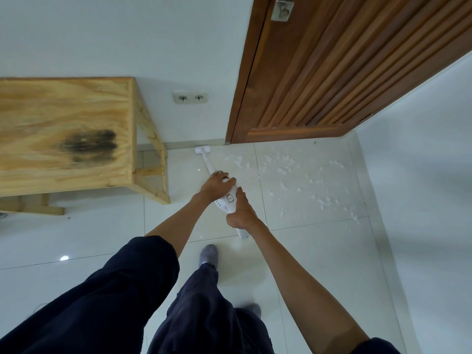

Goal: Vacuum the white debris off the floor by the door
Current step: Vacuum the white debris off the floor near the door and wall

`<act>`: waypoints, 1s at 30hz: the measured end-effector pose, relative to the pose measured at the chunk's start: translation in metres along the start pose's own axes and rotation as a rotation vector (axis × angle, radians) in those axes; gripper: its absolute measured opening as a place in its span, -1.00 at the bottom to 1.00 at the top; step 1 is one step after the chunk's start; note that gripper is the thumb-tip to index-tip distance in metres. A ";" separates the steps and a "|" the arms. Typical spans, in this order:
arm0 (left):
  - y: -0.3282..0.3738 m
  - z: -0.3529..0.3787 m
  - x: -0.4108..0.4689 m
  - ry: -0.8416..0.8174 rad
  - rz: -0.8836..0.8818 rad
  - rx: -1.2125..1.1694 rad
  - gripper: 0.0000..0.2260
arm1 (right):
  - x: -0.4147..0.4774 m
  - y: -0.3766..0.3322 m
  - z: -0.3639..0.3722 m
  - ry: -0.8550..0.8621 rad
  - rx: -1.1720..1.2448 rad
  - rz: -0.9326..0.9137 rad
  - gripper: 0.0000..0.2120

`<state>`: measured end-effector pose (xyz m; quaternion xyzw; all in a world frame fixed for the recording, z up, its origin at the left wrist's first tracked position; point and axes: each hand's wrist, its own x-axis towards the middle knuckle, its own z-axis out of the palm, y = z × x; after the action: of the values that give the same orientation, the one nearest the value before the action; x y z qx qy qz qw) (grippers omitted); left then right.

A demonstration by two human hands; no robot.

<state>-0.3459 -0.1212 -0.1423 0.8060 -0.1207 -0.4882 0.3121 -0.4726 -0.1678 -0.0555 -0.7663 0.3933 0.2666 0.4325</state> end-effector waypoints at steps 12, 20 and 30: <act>0.019 0.018 -0.012 -0.004 0.037 -0.017 -0.52 | -0.008 0.014 -0.006 0.046 -0.006 0.051 -0.13; 0.021 0.012 -0.017 0.010 0.039 -0.040 -0.36 | -0.011 0.010 -0.010 -0.003 0.019 0.020 -0.08; 0.010 0.006 -0.020 0.058 0.065 -0.071 -0.79 | -0.017 -0.001 -0.004 -0.025 0.048 0.017 -0.14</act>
<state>-0.3600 -0.1213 -0.1245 0.8038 -0.1203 -0.4585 0.3595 -0.4809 -0.1647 -0.0404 -0.7489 0.4005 0.2705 0.4534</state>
